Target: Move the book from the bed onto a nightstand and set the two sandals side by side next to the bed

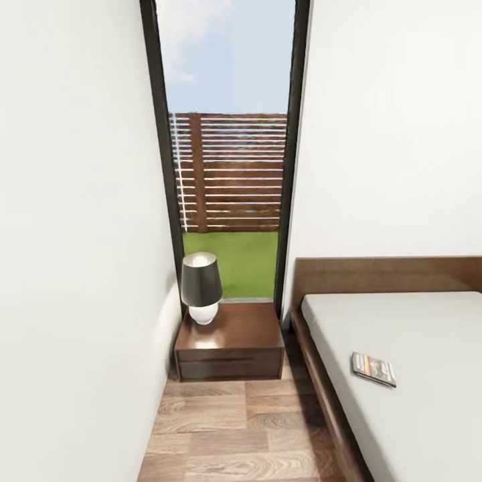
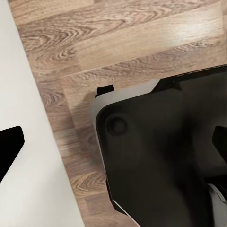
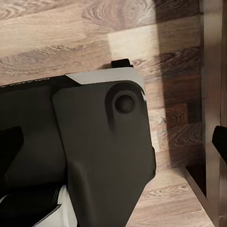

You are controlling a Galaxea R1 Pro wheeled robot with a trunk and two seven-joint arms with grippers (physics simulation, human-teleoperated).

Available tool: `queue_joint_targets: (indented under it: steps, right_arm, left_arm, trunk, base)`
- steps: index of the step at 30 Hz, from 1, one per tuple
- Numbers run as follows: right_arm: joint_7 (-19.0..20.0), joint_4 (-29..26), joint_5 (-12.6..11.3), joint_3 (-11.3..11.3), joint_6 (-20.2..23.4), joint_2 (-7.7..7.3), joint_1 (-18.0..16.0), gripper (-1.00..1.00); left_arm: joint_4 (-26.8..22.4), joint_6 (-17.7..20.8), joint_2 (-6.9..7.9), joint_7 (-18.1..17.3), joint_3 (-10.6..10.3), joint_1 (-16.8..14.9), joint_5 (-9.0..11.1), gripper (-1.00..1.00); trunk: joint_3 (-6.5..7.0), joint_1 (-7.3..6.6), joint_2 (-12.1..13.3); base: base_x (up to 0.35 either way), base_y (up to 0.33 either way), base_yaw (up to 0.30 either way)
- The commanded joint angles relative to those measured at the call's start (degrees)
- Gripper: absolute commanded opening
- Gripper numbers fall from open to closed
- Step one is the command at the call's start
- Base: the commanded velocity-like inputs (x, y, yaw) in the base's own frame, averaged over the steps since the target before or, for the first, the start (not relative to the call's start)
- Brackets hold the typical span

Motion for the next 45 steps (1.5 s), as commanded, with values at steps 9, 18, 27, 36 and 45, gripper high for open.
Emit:
queue_joint_targets:
  steps: [9,18,27,36,45]
  right_arm:
    - [-0.2,0.1,-0.3,-0.3,0.0,0.02,0.0,1.0]
    - [-0.1,0.1,-0.3,-0.3,0.0,0.03,0.0,1.0]
    - [-0.1,0.1,-0.2,-0.3,-0.1,0.04,0.0,1.0]
    - [-0.1,0.1,-0.2,-0.3,0.0,0.09,0.0,1.0]
    - [-0.1,0.1,-0.2,-0.3,-0.1,0.11,0.0,1.0]
  left_arm:
    - [0.1,-0.1,0.02,-0.2,-0.7,0.0,0.6,1.0]
    - [0.1,-0.1,0.02,-0.2,-0.7,0.0,0.6,1.0]
    - [0.1,-0.1,0.02,-0.2,-0.8,0.0,0.6,1.0]
    - [0.1,-0.1,0.02,-0.2,-0.8,0.0,0.6,1.0]
    - [0.1,-0.1,0.02,-0.2,-0.8,-0.1,0.6,1.0]
  trunk:
    - [-0.02,0.03,0.0]
    - [-0.02,0.03,0.0]
    - [-0.02,0.03,0.0]
    - [-0.02,0.03,0.0]
    - [-0.02,0.03,0.0]
  base:
    - [0.202,0.056,0.0]
    - [0.303,0.114,0.0]
    - [0.295,0.038,0.0]
    - [0.29,-0.044,0.0]
    - [0.187,-0.012,0.0]
